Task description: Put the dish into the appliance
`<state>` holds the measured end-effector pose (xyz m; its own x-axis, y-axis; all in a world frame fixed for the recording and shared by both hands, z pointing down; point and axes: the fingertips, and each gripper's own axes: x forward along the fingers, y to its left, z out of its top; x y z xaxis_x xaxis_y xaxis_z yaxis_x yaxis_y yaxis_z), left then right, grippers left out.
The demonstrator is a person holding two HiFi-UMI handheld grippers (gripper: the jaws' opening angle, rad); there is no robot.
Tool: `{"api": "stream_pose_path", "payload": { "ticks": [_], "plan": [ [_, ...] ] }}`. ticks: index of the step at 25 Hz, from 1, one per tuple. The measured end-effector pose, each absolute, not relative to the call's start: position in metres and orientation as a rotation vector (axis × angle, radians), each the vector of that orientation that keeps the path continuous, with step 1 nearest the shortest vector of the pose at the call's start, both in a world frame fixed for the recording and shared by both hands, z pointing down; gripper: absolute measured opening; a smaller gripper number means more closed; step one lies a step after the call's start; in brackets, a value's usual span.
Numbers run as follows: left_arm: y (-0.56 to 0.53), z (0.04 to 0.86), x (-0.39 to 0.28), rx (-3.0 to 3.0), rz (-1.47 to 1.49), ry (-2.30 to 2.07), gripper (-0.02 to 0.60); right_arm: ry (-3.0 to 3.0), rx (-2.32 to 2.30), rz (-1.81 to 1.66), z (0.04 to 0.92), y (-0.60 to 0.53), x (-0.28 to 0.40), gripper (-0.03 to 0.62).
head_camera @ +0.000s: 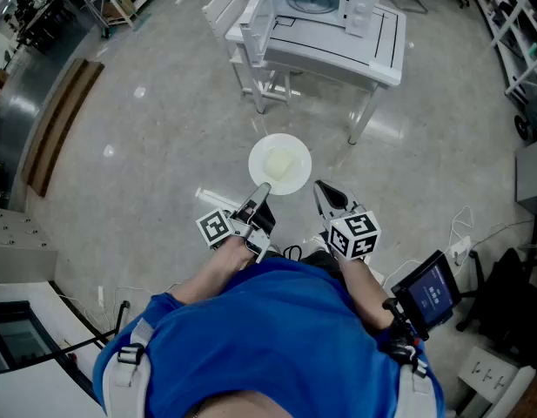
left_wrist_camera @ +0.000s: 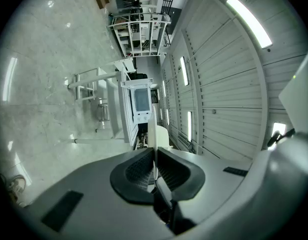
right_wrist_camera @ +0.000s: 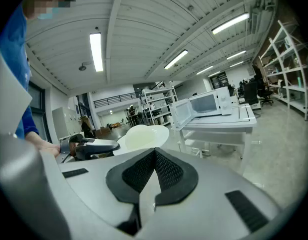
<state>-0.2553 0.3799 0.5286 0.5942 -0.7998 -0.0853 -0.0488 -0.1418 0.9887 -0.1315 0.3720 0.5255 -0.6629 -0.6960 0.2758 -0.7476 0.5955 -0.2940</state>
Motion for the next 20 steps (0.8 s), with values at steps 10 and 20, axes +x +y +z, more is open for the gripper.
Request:
{"api": "stream_pose_path", "payload": {
  "ticks": [10, 20],
  "plan": [
    [0.378, 0.5254, -0.2572, 1.603, -0.766, -0.723, 0.021, -2.699, 1.2, 0.536, 0.5192, 0.3739, -0.1366, 0.001],
    [0.3773, 0.5252, -0.2594, 1.599, -0.76, -0.711, 0.021, -2.694, 1.197, 0.517, 0.5162, 0.3741, -0.141, 0.002]
  ]
}}
